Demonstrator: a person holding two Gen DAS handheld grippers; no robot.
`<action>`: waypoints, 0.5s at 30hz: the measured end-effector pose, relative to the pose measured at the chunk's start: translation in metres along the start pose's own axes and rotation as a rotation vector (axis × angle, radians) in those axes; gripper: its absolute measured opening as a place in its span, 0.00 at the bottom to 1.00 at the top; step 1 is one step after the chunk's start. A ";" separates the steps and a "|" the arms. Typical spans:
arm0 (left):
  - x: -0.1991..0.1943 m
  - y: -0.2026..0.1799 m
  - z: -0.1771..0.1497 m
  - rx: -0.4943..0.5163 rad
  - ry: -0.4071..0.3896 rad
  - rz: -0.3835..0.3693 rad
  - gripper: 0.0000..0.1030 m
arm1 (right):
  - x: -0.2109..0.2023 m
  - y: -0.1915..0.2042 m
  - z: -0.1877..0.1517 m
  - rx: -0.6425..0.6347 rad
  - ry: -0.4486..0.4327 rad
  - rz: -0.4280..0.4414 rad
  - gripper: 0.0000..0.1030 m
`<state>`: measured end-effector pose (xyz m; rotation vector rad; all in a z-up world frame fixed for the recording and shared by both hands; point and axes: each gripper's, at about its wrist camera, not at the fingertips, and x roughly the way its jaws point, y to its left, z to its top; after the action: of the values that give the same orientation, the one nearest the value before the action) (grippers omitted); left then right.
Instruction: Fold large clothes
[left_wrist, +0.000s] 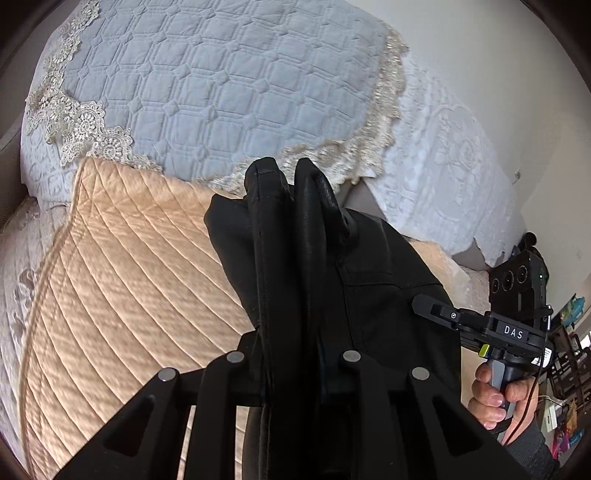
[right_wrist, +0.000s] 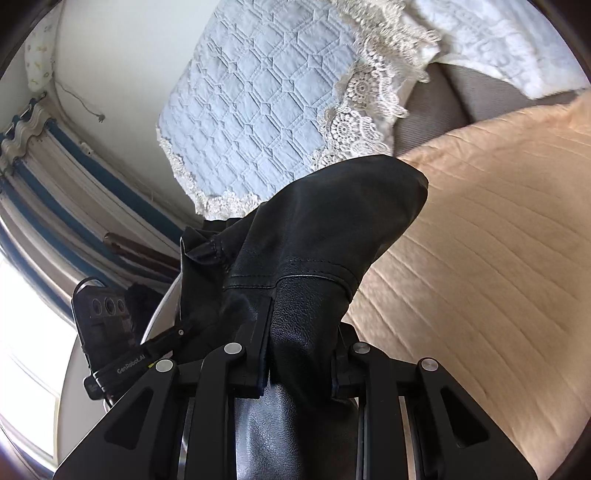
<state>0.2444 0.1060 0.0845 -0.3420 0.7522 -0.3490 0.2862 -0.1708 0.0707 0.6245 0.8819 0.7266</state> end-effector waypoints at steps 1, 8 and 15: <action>0.006 0.007 0.004 -0.003 0.001 0.006 0.18 | 0.009 -0.002 0.006 0.004 0.004 0.000 0.23; 0.081 0.060 -0.007 -0.032 0.127 0.125 0.24 | 0.072 -0.049 0.017 0.079 0.087 -0.122 0.39; 0.062 0.079 -0.025 -0.082 0.085 0.157 0.32 | 0.050 -0.054 0.005 0.034 0.056 -0.210 0.44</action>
<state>0.2828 0.1459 -0.0032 -0.3446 0.8733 -0.1859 0.3283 -0.1654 0.0104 0.5337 0.9969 0.5431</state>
